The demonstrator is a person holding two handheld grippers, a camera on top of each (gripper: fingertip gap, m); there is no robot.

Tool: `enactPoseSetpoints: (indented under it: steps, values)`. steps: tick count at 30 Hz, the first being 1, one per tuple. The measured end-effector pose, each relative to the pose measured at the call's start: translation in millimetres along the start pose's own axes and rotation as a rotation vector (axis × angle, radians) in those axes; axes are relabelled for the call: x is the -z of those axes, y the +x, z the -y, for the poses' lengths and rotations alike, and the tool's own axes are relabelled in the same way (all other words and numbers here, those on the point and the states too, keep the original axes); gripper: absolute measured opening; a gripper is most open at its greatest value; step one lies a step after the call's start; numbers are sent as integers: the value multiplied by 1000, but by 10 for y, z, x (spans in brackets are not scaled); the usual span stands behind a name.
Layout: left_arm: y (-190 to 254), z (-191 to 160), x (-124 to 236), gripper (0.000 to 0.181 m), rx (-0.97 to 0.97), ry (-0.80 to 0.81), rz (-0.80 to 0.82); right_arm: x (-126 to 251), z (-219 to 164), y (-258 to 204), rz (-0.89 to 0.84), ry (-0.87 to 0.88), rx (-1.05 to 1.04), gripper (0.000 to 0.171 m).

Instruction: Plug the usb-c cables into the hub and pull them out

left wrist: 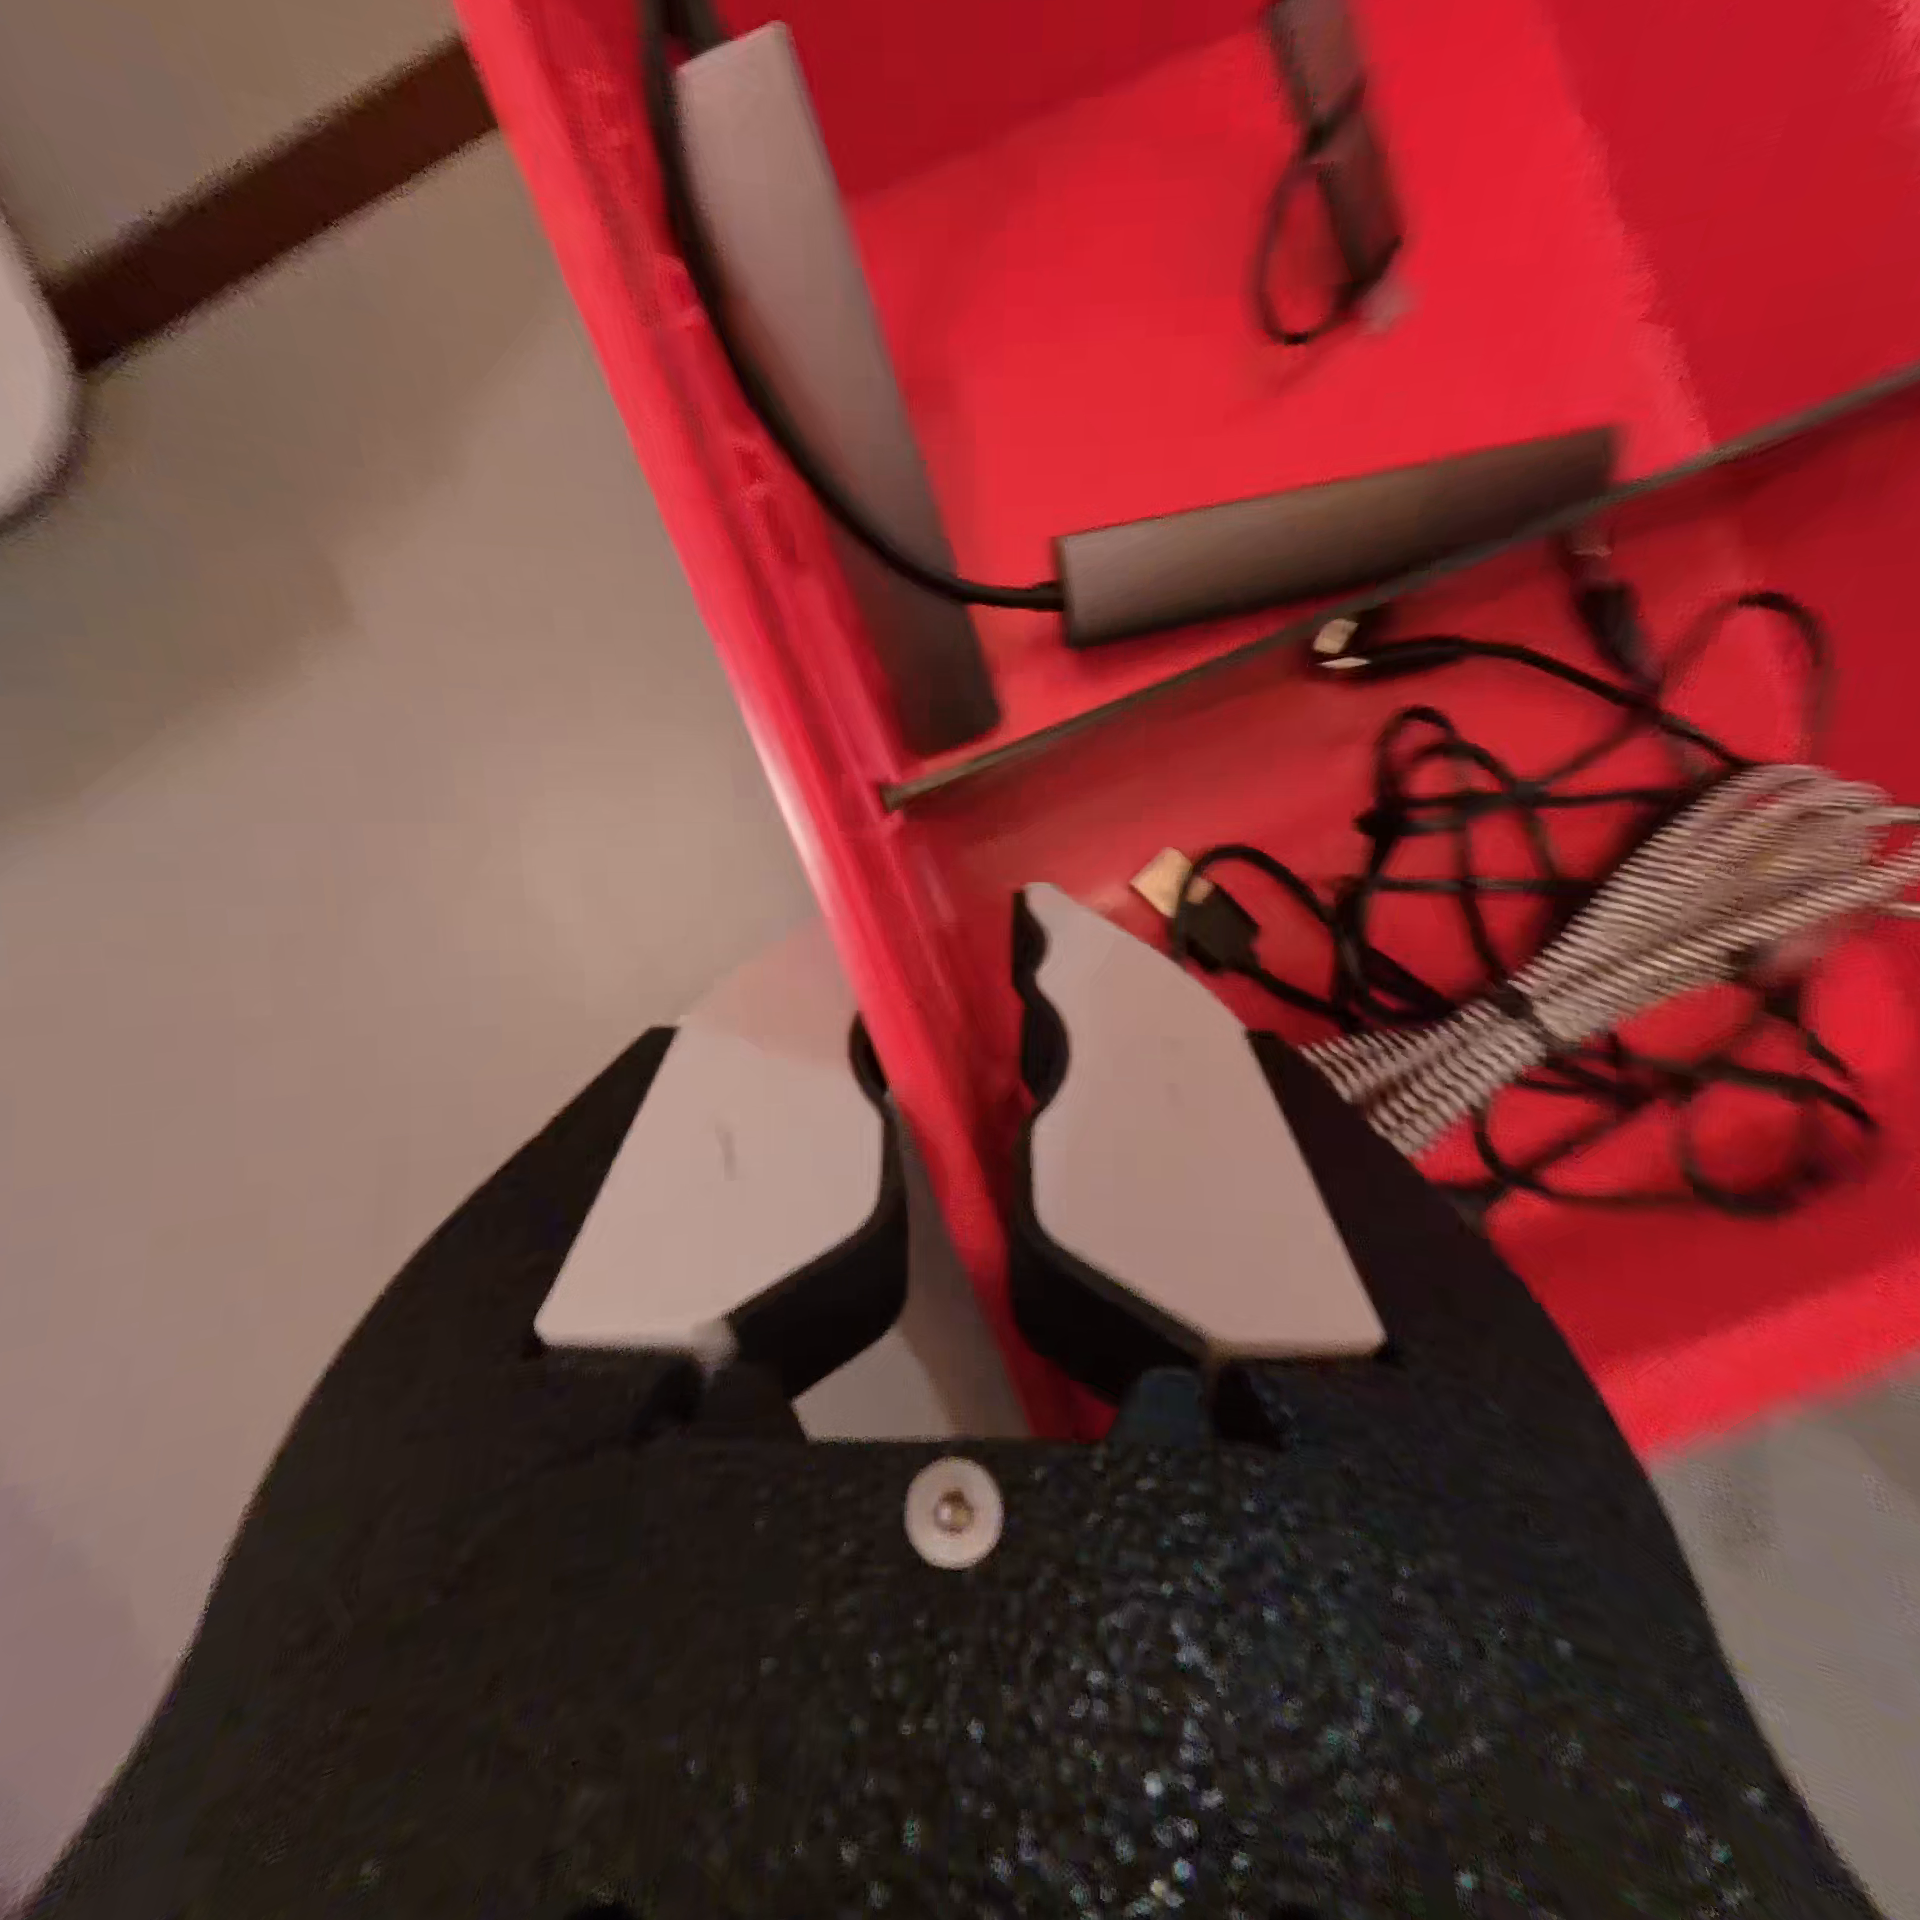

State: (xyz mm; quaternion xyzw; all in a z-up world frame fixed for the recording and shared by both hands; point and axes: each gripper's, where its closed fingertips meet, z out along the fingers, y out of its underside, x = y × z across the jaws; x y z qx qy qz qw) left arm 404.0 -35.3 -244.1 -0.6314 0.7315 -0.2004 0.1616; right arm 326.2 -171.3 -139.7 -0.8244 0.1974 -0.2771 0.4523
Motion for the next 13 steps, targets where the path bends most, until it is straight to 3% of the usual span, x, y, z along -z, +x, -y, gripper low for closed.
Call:
enactPoseSetpoints:
  steps: [2,7,13]
  values:
    - [-93,31,-5,10,-67,43,59,-5,25,-43,22,11,-14,69]
    - [-226,-112,78,9,-117,44,4,15,28,-12,16,21,-19,68]
    - [-557,-762,456,9,-227,37,-66,107,137,-10,53,88,-84,67]
